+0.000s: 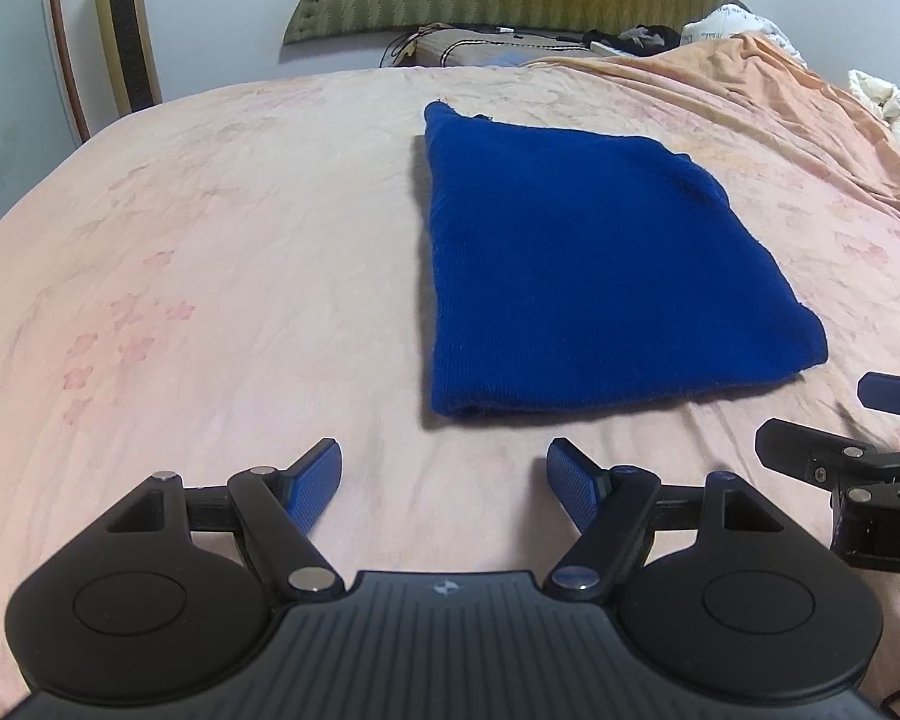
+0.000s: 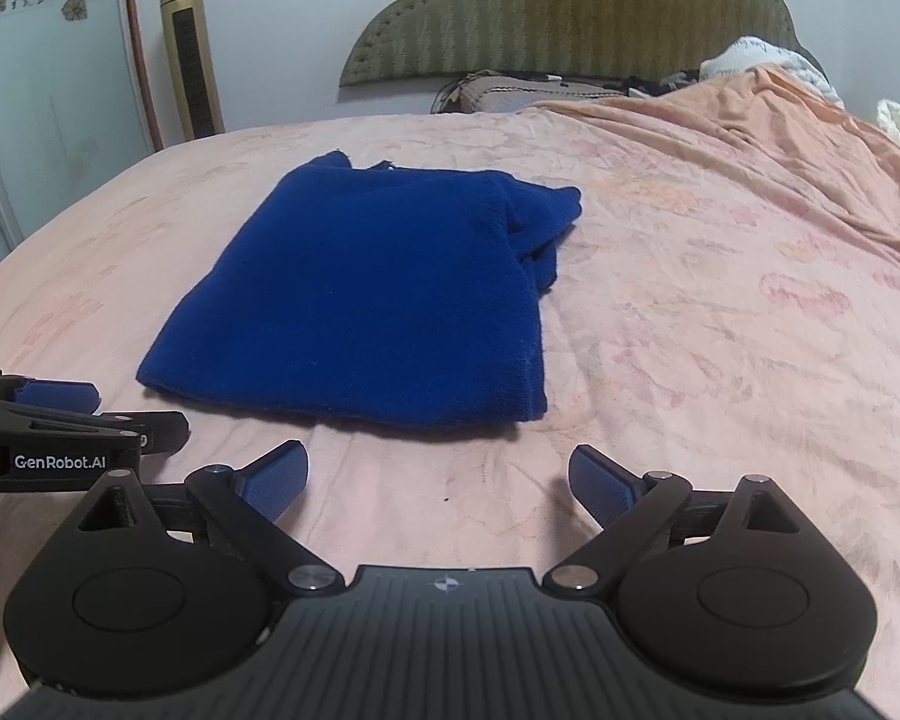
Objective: Fold small clothes
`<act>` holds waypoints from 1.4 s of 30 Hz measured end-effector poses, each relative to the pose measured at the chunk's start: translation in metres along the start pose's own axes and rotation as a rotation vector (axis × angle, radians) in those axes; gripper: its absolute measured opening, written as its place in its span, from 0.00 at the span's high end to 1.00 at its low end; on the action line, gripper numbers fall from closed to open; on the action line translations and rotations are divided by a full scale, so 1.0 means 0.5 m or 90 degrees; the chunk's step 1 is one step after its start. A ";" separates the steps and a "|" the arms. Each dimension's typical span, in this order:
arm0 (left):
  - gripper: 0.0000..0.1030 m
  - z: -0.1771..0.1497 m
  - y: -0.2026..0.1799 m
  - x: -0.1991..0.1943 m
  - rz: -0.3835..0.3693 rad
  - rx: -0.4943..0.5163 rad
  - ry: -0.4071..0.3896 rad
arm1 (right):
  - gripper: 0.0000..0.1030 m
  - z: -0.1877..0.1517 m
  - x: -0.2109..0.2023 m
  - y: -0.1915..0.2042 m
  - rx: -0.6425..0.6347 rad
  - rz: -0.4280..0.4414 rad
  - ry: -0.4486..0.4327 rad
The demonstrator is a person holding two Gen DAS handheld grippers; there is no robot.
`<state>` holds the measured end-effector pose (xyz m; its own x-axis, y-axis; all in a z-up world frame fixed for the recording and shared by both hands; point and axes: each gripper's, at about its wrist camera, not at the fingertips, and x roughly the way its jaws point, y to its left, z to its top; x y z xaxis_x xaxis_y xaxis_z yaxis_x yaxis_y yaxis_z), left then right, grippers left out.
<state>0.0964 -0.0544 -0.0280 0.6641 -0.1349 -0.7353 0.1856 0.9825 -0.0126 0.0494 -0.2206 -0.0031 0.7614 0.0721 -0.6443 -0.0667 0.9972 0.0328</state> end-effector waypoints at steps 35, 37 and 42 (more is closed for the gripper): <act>0.02 -0.050 -0.016 0.001 0.032 -0.001 -0.042 | 0.00 -0.052 0.008 -0.015 0.034 -0.005 0.015; 0.01 -0.054 -0.015 0.002 0.033 -0.002 -0.049 | 0.00 -0.056 0.010 -0.012 0.026 -0.011 0.004; 0.00 -0.059 -0.015 0.001 0.036 -0.002 -0.060 | 0.00 -0.051 0.018 -0.016 0.028 -0.011 -0.006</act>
<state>0.0740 -0.0580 -0.0483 0.7382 -0.0906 -0.6685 0.1435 0.9893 0.0244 0.0404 -0.2285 -0.0285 0.7679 0.0544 -0.6383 -0.0246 0.9982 0.0555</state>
